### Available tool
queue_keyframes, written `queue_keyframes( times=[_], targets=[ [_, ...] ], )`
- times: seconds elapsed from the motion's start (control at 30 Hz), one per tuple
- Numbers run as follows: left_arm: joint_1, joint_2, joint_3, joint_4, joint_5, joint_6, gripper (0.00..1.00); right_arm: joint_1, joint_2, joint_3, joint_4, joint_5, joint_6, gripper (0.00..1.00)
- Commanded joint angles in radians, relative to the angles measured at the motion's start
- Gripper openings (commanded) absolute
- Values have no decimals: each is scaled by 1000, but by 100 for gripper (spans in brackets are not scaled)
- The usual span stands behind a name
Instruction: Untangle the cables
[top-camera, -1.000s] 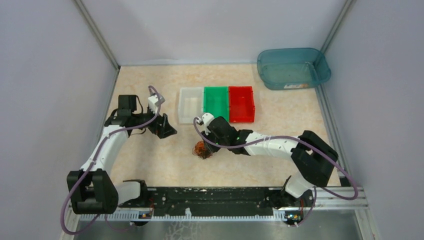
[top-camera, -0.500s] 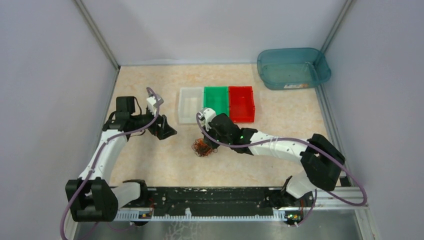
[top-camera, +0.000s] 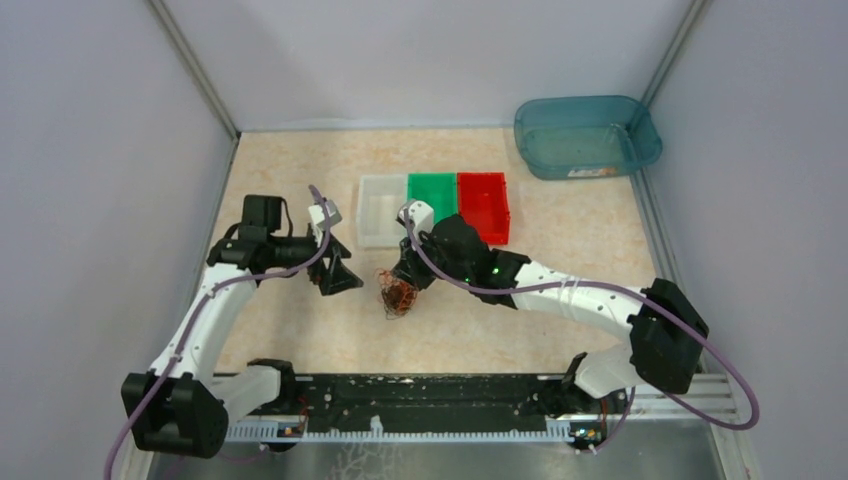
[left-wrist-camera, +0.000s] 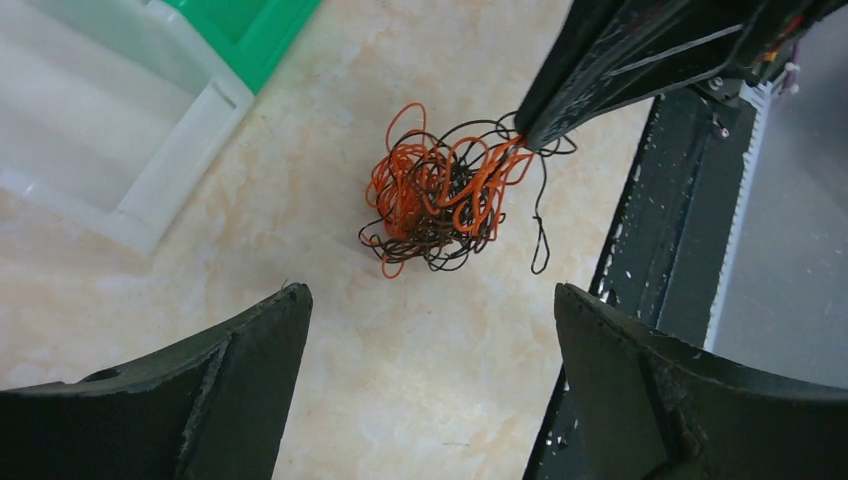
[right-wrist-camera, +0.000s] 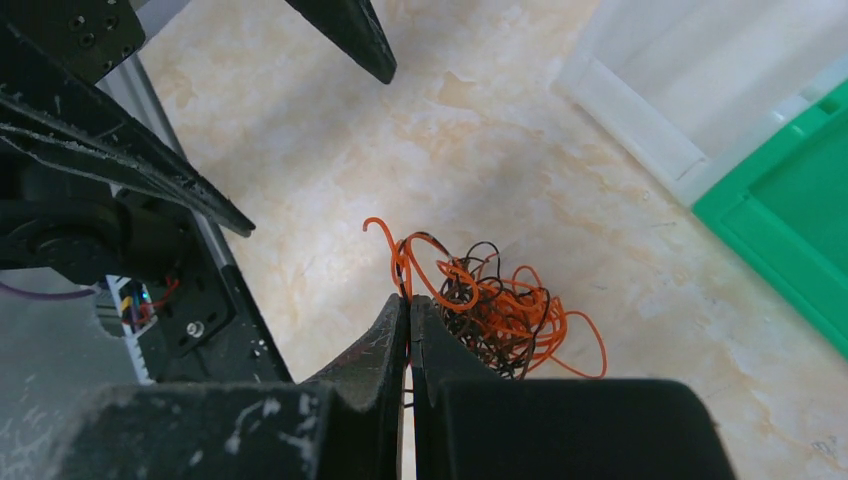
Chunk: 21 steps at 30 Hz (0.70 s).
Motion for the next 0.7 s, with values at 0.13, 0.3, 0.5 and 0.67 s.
queue_keyframes(
  times=[0.13, 0.3, 0.5, 0.67],
  targets=[
    [-94, 14, 107, -165, 34, 103, 84, 10, -35, 65, 124, -107, 73, 0],
    [-122, 24, 104, -142, 42, 60, 77, 10, -49, 78, 151, -140, 99, 0],
    [-127, 33, 122, -120, 67, 20, 63, 10, -61, 78, 184, -156, 128, 0],
    [-131, 17, 115, -128, 80, 13, 43, 10, -69, 74, 206, -152, 148, 0]
  ],
)
